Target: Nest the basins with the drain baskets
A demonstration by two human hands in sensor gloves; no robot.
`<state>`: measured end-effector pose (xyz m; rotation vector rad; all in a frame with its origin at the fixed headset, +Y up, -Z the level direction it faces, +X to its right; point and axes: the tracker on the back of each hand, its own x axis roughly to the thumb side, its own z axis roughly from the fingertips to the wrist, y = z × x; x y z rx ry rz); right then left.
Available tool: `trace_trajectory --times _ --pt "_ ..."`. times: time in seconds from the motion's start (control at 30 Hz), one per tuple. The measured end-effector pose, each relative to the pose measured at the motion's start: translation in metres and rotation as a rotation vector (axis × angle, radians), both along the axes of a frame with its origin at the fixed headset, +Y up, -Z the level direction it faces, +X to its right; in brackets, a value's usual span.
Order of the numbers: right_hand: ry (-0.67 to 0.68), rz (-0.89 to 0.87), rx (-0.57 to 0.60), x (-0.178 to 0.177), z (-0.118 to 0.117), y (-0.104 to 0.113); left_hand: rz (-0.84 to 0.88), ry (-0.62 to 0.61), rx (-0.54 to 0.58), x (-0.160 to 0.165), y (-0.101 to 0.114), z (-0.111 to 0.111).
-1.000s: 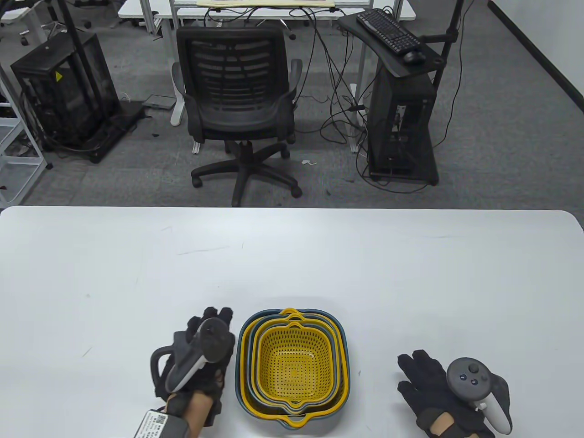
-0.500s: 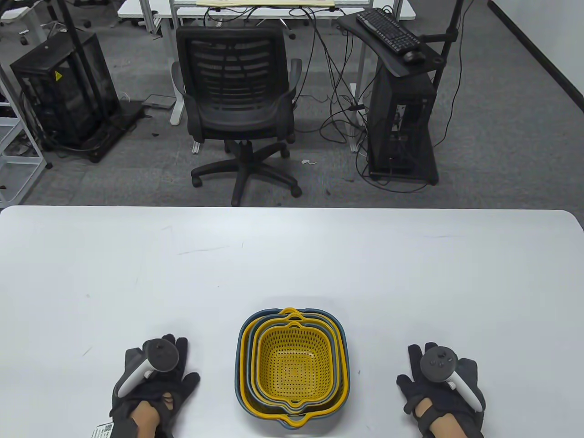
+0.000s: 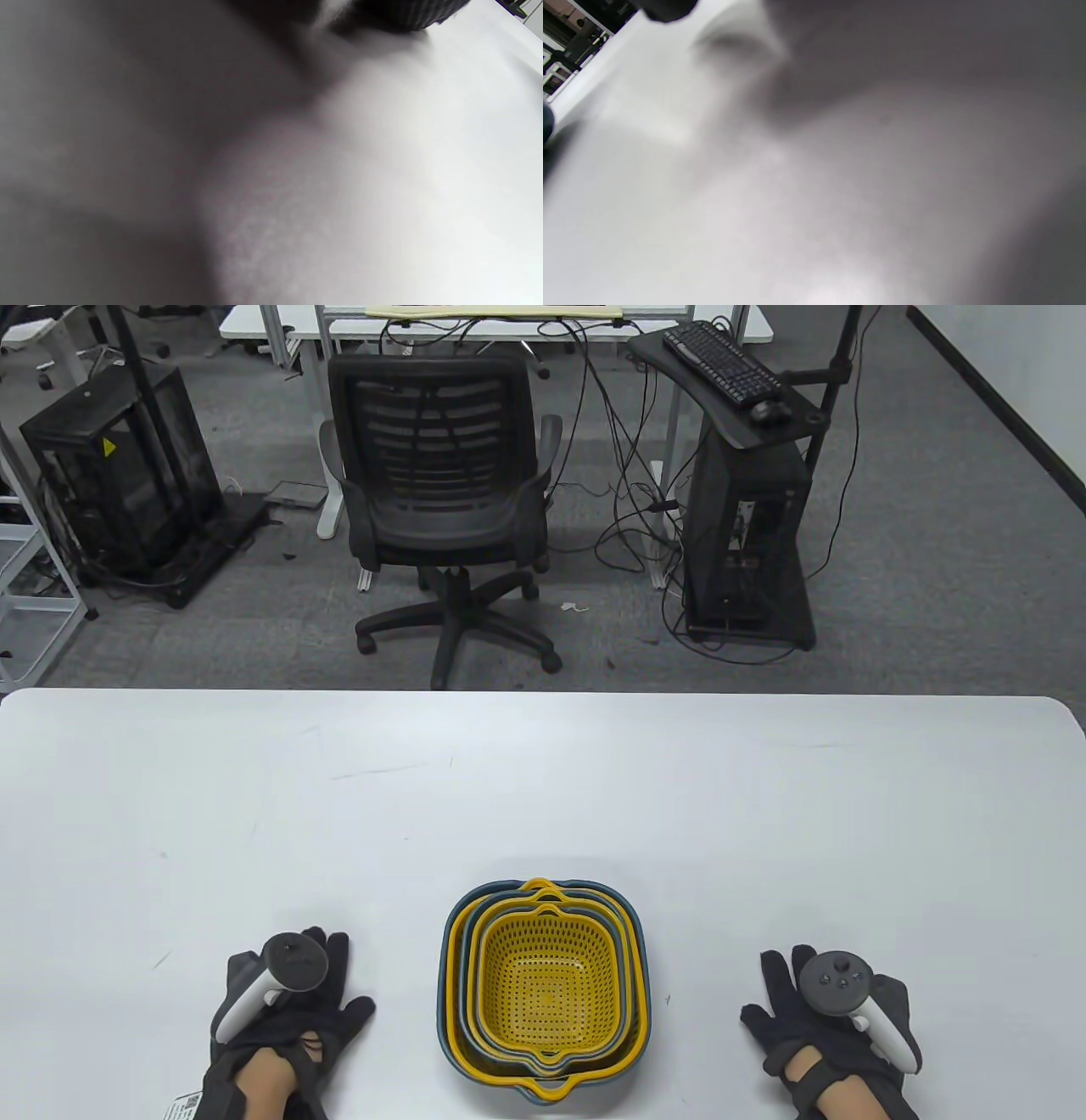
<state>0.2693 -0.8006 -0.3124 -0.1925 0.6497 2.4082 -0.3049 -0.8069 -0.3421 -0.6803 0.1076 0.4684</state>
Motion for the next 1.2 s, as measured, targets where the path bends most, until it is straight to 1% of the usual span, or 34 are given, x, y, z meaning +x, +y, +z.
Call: trace_trajectory --times 0.8,0.9,0.97,1.0,1.1,1.2 --pt "0.002 -0.046 -0.009 0.003 -0.001 0.001 0.004 0.019 -0.008 0.001 0.000 -0.001" --pt "0.003 -0.057 0.013 0.003 -0.001 0.006 0.003 0.021 -0.003 0.001 0.000 -0.001" --pt "-0.007 -0.100 0.068 -0.001 0.001 0.015 0.005 0.023 0.003 0.001 0.000 -0.001" --pt "0.010 -0.138 0.096 -0.005 0.003 0.021 0.006 0.025 0.005 0.001 0.000 -0.001" --pt "0.060 -0.154 0.164 -0.016 0.008 0.035 0.009 0.025 0.003 0.001 0.000 -0.001" --pt "0.088 -0.141 0.181 -0.022 0.010 0.040 0.012 0.024 -0.004 0.001 0.000 -0.001"
